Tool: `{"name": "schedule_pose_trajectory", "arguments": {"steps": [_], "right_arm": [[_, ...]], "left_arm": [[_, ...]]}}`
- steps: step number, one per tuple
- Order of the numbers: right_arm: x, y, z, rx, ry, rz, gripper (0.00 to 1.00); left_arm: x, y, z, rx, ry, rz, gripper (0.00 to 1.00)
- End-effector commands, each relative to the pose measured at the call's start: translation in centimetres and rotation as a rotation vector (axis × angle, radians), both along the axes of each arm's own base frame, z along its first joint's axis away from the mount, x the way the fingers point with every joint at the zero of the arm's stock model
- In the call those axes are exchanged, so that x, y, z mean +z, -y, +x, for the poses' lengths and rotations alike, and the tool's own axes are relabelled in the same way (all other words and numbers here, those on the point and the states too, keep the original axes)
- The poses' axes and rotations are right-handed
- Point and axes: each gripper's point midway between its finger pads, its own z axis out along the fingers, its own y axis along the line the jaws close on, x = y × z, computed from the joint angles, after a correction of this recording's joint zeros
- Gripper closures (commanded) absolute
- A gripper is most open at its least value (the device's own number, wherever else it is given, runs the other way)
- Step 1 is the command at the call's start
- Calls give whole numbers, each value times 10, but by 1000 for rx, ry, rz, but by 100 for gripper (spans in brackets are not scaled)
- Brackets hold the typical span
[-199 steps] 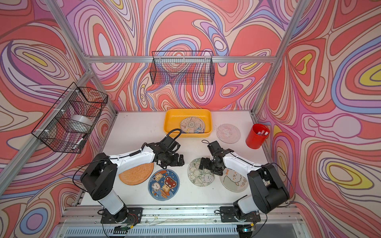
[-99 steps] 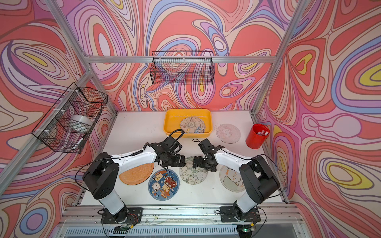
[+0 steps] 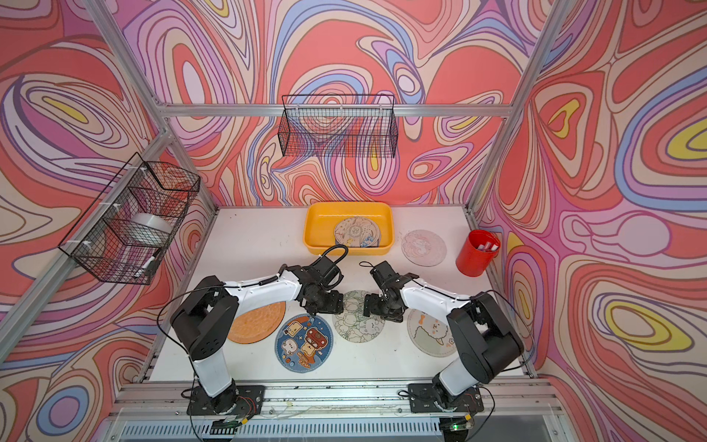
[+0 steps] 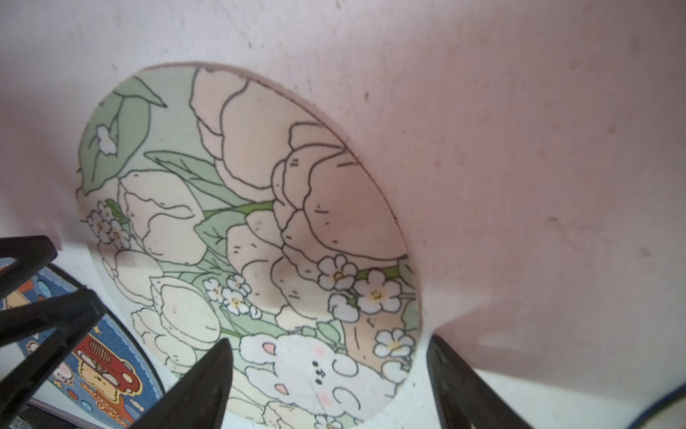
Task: Put the coasters into the storage box
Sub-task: Move the coaster to the center of the board, then pick up the coaster from the center of the board.
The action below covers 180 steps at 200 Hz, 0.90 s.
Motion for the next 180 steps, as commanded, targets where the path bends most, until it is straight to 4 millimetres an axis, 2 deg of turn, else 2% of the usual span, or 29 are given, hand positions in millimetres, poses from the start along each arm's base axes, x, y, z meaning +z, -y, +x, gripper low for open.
{"name": "schedule_pose_trajectory", "arguments": {"steps": [1, 57, 96, 137, 180], "right_arm": [[-14, -2, -3, -3, -23, -1, 21], [-20, 0, -5, -9, -33, -10, 28], [-21, 0, -5, -11, -35, -11, 39], [-21, -2, -2, -9, -29, -4, 59], [-16, -2, -1, -14, -19, -1, 91]], "left_arm": [[-4, 3, -4, -25, -28, 25, 31], [-8, 7, -9, -40, -53, 34, 43], [-10, 7, -10, -41, -58, 36, 46], [-9, 8, -10, -41, -60, 31, 47], [-6, 7, -10, -33, -50, 22, 46]]}}
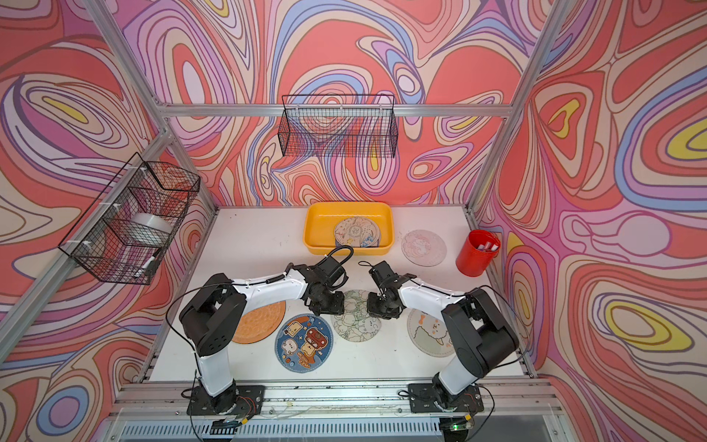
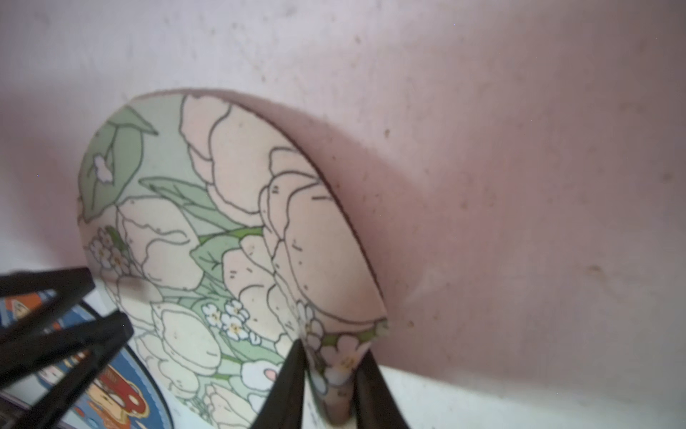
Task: Put the coasters into the storage box
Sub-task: Pick up the coaster from the center of the board.
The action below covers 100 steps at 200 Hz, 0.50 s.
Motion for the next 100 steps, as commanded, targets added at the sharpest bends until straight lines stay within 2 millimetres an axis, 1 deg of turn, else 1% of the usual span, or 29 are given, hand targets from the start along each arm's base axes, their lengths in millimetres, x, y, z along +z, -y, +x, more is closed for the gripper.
{"name": "schedule_pose_trajectory", "arguments": {"steps": [1, 13, 46, 74, 100], "right_arm": [[-8, 4, -9, -1, -30, -22, 92], [-3, 4, -7, -2, -22, -19, 100], [16, 0, 0, 1, 16, -3, 100], [41, -5, 10, 10, 60, 14, 100], [71, -13, 25, 25, 117, 38, 100]], "left_arm": [[0, -1, -6, -6, -19, 15, 46], [3, -1, -5, -3, -9, 7, 44], [13, -2, 0, 20, 29, -21, 37], [22, -7, 7, 64, 54, -63, 31], [30, -15, 12, 100, 80, -92, 28]]}}
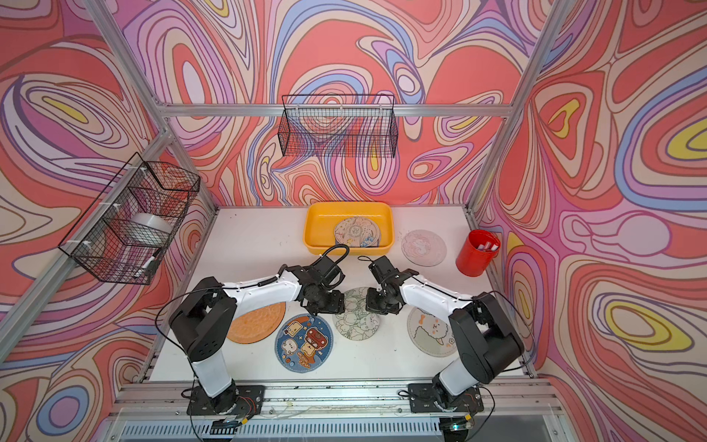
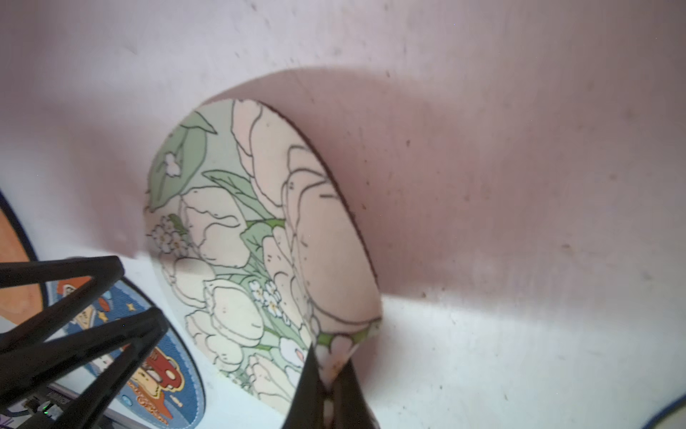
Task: Put the coasters into the storage box
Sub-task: Pick up the coaster from the center of the board, then place the coaster in the storage box.
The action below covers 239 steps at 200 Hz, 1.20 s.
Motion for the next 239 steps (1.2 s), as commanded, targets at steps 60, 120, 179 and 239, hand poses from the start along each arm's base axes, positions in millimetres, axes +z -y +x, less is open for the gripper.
{"name": "schedule_pose_trajectory", "arguments": {"steps": [60, 120, 179, 239], "right_arm": [[111, -32, 72, 80, 256, 31, 100], [150, -70, 153, 154, 388, 20, 100], [149, -110, 225, 178, 461, 64, 100], [115, -92, 280, 83, 474, 121, 100]], "left_arm": [[22, -27, 15, 115, 64, -74, 19], [22, -37, 12, 140, 69, -85, 14], [22, -47, 9, 157, 71, -83, 12], [26, -56, 5, 166, 77, -69, 10]]}}
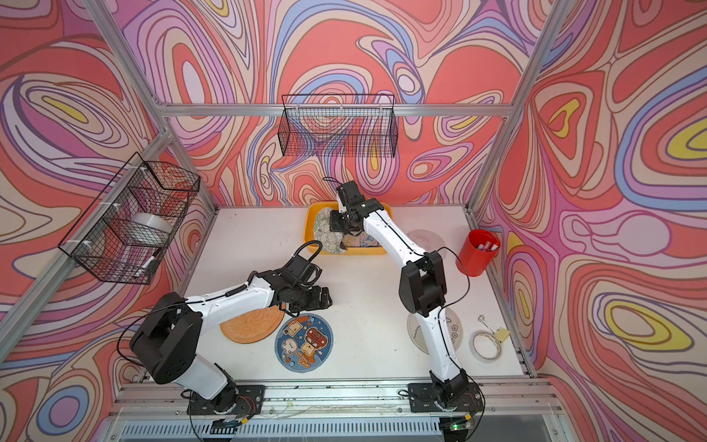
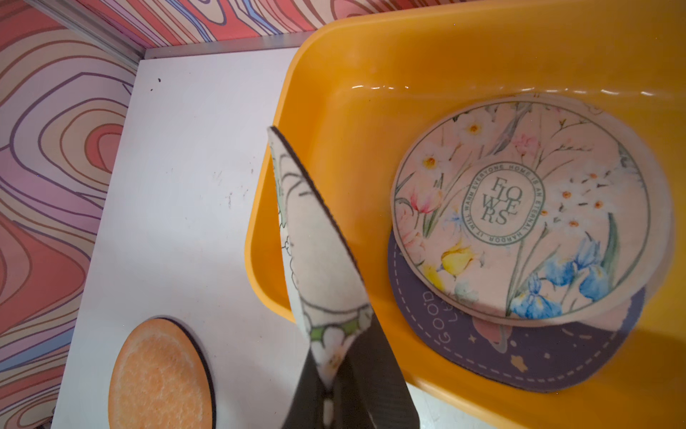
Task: Put the coasters into the storage box
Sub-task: Place the coaster in the storage box.
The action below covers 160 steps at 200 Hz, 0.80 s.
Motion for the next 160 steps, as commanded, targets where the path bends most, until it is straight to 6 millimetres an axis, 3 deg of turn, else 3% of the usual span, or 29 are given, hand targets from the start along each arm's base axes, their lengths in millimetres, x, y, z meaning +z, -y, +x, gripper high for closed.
{"name": "schedule_pose_trajectory", "arguments": {"steps": [1, 48, 77, 93, 104, 125, 160], "right_arm": [[-5, 17, 29, -44, 28, 53, 100], [-31, 75, 62, -126, 14, 74, 100], [-71, 108, 72, -156, -67, 47, 100], [-88, 126, 73, -177, -89, -37, 54], [-90, 135, 73, -187, -81, -91, 35], [-75, 144, 70, -209, -40, -119, 20], [-49, 144, 62, -210, -4, -96, 9]], "left_arm": [[8, -8, -1, 19, 17, 5, 10], [10, -13, -3, 28, 18, 18, 9], [10, -15, -5, 38, 14, 19, 9], [11, -18, -7, 44, 14, 24, 8], [13, -21, -8, 49, 17, 31, 8], [16, -29, -12, 59, 21, 54, 7], [19, -42, -21, 83, 16, 88, 6]]}}
